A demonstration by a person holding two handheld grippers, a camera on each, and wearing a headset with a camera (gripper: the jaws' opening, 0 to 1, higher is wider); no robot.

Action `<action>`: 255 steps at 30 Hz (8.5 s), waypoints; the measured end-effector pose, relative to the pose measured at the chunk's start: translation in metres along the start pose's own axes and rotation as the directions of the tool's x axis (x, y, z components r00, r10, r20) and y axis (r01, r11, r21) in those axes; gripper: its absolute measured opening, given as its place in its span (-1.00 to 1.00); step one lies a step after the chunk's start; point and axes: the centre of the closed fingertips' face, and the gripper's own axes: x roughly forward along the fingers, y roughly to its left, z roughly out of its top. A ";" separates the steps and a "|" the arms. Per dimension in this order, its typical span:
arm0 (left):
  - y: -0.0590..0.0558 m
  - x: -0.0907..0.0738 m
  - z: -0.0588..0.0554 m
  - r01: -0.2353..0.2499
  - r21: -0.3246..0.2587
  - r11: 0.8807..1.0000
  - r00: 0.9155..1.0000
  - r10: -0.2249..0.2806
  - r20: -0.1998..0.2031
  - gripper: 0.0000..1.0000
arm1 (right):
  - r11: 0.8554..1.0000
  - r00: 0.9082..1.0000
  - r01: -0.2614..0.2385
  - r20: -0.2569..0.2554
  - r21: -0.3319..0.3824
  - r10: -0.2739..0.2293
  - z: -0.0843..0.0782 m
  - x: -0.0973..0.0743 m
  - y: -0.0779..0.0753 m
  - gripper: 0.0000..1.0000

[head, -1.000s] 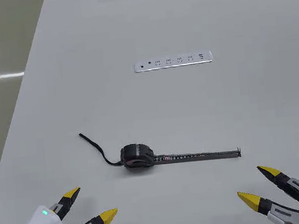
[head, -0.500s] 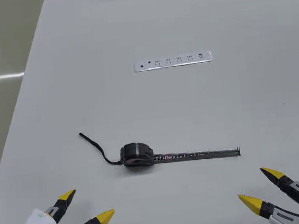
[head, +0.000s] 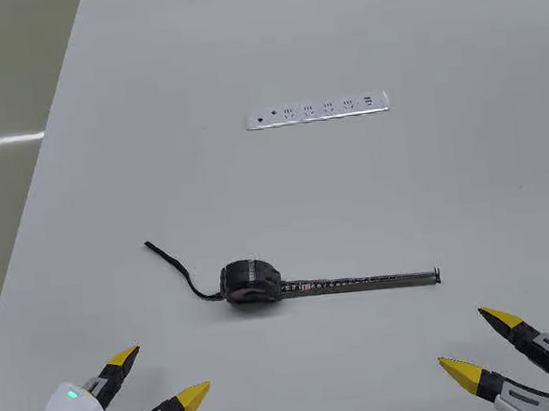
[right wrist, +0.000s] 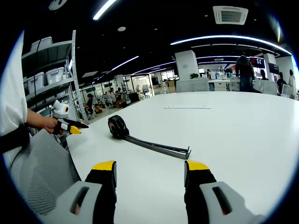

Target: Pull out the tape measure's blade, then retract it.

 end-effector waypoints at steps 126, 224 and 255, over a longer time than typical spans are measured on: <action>-0.042 0.083 0.033 -0.098 -0.137 0.986 0.995 0.099 -0.001 0.66 | 0.997 0.997 -0.071 -0.025 -0.012 0.071 0.004 0.029 -0.018 0.15; -0.031 0.153 0.046 -0.339 -0.228 0.913 0.940 0.323 -0.108 0.74 | 0.987 0.985 -0.155 -0.082 -0.049 0.151 0.007 0.068 -0.059 0.12; -0.025 0.167 0.044 -0.394 -0.299 0.869 0.919 0.366 -0.148 0.61 | 0.978 0.975 -0.203 -0.102 -0.043 0.198 0.001 0.079 -0.062 0.06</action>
